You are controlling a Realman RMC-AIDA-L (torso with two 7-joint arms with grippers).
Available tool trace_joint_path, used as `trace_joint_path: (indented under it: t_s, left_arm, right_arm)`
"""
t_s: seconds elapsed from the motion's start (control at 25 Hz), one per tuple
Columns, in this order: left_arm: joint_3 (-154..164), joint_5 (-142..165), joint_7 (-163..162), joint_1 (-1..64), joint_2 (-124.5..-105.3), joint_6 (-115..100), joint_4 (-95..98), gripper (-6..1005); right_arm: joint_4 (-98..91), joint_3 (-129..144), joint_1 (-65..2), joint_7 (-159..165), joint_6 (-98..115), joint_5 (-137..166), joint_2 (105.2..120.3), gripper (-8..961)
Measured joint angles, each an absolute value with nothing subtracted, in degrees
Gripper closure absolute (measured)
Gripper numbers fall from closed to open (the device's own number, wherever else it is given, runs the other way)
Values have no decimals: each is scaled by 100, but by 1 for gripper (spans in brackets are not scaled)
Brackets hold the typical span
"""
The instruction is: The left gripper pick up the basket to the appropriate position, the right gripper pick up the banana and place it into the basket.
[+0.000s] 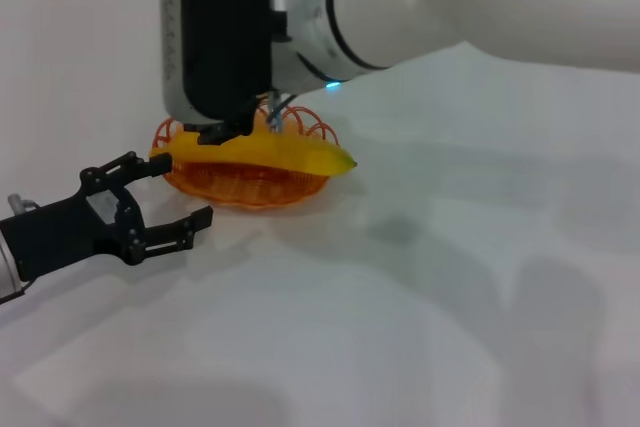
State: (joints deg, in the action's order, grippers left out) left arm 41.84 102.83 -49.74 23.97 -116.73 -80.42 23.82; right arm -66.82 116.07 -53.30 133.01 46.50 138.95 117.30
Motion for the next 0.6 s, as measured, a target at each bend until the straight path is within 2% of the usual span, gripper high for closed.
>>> trace_joint_path:
  t_s: [0.08,0.6]
  left_arm:
    - [4183,10282,-4974,2380,-11672,-8042,2382,92]
    - [4176,10239,-4959,2334,-11671,-8041,2382,92]
  right_arm:
    - [-6865,11526,-5180,13283,4716,13908,11708,193]
    - [-7692,9828,-4040,11895,6045,13073,11680,206]
